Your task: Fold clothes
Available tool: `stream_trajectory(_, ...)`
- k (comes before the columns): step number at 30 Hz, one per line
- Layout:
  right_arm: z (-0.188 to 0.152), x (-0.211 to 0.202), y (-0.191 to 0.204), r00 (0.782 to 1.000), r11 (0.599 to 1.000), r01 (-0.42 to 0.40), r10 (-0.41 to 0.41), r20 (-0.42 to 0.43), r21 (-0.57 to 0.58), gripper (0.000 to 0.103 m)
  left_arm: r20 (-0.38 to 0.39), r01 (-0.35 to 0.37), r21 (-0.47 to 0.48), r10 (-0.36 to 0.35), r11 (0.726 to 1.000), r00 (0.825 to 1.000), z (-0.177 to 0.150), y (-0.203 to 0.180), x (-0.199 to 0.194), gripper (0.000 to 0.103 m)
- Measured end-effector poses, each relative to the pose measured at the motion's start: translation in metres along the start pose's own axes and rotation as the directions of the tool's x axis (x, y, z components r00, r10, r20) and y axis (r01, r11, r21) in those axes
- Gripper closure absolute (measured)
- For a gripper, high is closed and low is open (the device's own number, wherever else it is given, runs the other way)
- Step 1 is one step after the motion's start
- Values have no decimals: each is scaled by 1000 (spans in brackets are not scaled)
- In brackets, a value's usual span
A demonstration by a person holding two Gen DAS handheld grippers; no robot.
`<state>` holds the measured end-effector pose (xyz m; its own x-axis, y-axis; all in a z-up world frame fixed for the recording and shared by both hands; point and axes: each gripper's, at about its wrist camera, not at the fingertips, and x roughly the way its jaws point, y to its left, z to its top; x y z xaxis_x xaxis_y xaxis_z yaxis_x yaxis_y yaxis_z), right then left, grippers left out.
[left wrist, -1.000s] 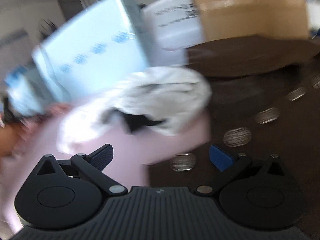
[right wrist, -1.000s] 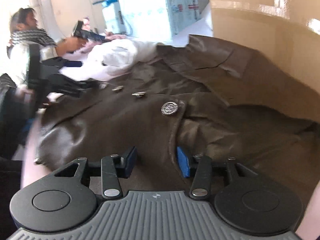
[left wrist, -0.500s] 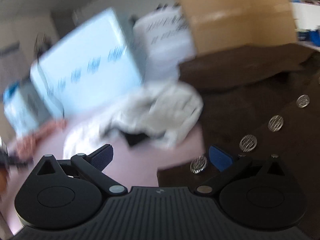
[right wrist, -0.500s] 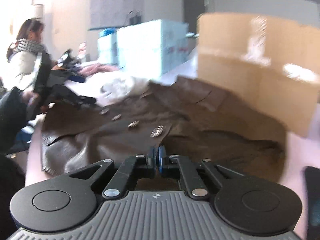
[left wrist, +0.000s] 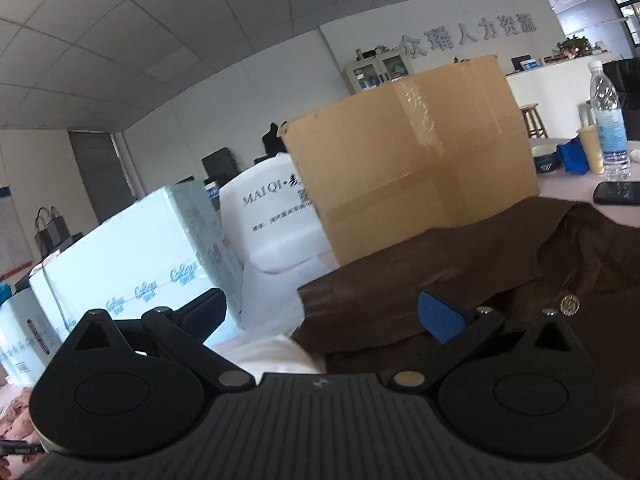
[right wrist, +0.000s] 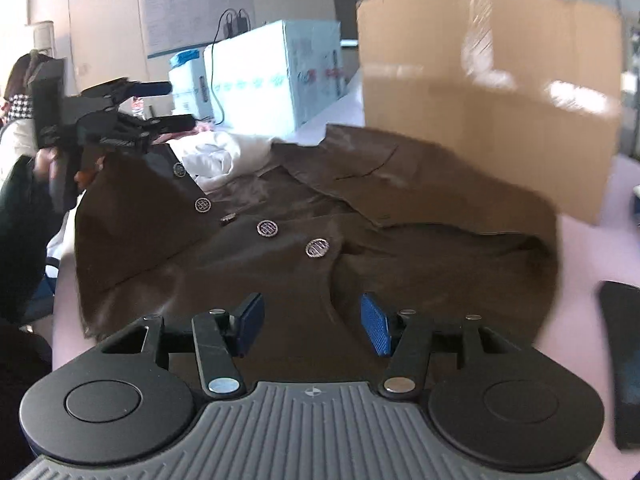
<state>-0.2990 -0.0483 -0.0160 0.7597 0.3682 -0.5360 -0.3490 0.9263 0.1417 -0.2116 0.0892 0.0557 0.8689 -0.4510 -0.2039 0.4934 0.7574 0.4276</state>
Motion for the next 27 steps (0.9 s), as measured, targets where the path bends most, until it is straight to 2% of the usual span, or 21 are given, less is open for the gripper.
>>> stream_trajectory(4, 13, 42, -21, 988, 992, -103, 111, -104, 79, 54, -25, -33, 5, 33, 999, 999, -13, 9, -13, 0)
stream_trajectory(5, 15, 46, -24, 983, 985, -137, 148, -106, 103, 59, -35, -40, 3, 40, 999, 999, -16, 12, -16, 0)
stream_trajectory(6, 18, 51, -28, 977, 976, -177, 190, -100, 130, 77, -40, -43, 3, 43, 999, 998, -18, 13, -17, 0)
stream_trajectory(7, 19, 52, -28, 974, 972, -190, 204, -97, 138, 87, -45, -47, 6, 47, 999, 998, -19, 15, -18, 0)
stream_trajectory(8, 19, 51, -25, 979, 978, -173, 184, -91, 115, 95, -47, -49, 9, 49, 999, 998, -20, 16, -18, 0)
stream_trajectory(11, 16, 38, -10, 990, 991, -122, 125, -61, 56, 96, -39, -45, 6, 45, 999, 998, -19, 22, -16, 0)
stream_trajectory(13, 14, 27, -5, 994, 992, -105, 107, -31, 67, 96, -20, -36, -2, 36, 999, 999, -16, 23, -11, 0)
stream_trajectory(14, 15, 16, -3, 996, 992, -92, 91, 12, 84, 96, 0, -29, -10, 29, 1000, 1000, -13, 23, -9, 0)
stream_trajectory(18, 12, -27, 5, 986, 993, -10, -10, 166, 119, 100, 76, -3, -44, 7, 999, 997, -2, 24, -3, 0)
stream_trajectory(20, 9, -35, 1, 978, 988, 43, -71, 194, 146, 100, 101, 8, -60, -2, 998, 995, 2, 23, 3, 0)
stream_trajectory(22, 7, -34, -8, 973, 976, 94, -132, 190, 196, 100, 88, -8, -65, 14, 998, 996, 8, 18, 25, 0)
stream_trajectory(24, 8, -22, -18, 965, 955, 166, -208, 158, 245, 100, 40, -28, -53, 30, 998, 999, 11, 13, 51, 0)
stream_trajectory(27, 11, -3, -27, 952, 931, 240, -281, 118, 275, 100, -82, -55, 27, 57, 998, 995, 2, 1, 100, 0)
